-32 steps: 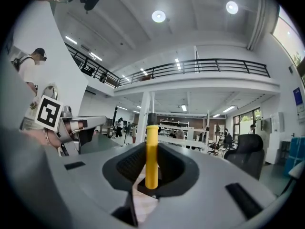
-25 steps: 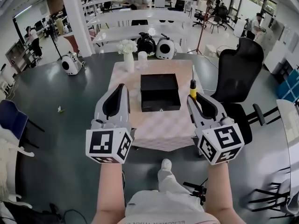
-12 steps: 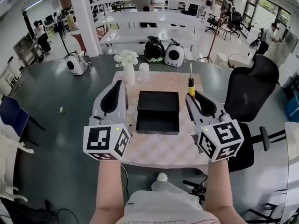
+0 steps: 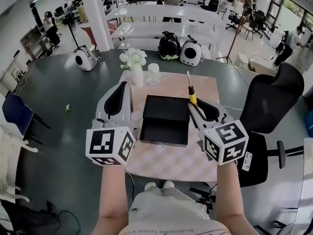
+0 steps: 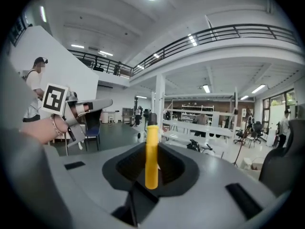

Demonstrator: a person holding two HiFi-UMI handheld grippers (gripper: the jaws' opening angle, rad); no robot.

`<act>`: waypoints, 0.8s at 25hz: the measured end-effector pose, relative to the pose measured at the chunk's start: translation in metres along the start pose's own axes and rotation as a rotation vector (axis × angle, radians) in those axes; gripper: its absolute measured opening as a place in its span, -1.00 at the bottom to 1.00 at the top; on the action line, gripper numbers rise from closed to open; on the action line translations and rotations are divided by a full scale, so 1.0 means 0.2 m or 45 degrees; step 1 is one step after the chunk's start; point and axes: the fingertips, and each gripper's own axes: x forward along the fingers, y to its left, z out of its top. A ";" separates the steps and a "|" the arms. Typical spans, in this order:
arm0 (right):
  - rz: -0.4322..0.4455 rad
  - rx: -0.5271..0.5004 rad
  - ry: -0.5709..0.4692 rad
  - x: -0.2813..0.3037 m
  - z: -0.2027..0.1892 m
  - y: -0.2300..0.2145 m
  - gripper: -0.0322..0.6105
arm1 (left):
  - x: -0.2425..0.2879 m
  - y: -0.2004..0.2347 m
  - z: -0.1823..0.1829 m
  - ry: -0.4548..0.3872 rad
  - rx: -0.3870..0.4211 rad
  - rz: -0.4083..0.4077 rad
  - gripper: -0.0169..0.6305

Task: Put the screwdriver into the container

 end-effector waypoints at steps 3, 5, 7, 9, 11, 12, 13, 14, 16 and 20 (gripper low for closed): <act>0.048 0.014 0.114 0.08 -0.14 0.03 -0.68 | 0.02 0.00 -0.05 0.030 -0.003 -0.003 -0.92; 0.058 0.027 0.183 0.14 -0.23 0.03 -0.68 | 0.05 0.01 -0.08 0.047 -0.007 -0.010 -0.92; 0.070 0.051 0.252 0.20 -0.32 0.03 -0.68 | 0.07 0.02 -0.11 0.064 -0.015 -0.015 -0.92; 0.094 0.076 0.340 0.24 -0.43 0.05 -0.68 | 0.08 0.03 -0.13 0.077 -0.023 -0.022 -0.92; 0.120 0.093 0.439 0.29 -0.54 0.07 -0.68 | 0.09 0.04 -0.14 0.083 -0.027 -0.030 -0.92; 0.136 0.105 0.493 0.31 -0.60 0.09 -0.68 | 0.09 0.05 -0.15 0.085 -0.029 -0.032 -0.92; 0.157 0.118 0.550 0.34 -0.66 0.10 -0.68 | 0.10 0.06 -0.15 0.088 -0.032 -0.035 -0.92; 0.182 0.131 0.610 0.36 -0.72 0.13 -0.67 | 0.10 0.07 -0.16 0.091 -0.034 -0.037 -0.92; 0.236 0.144 0.724 0.41 -0.85 0.18 -0.67 | 0.10 0.09 -0.17 0.094 -0.036 -0.040 -0.92; 0.330 0.170 0.887 0.48 -1.04 0.28 -0.67 | 0.10 0.12 -0.17 0.094 -0.040 -0.047 -0.92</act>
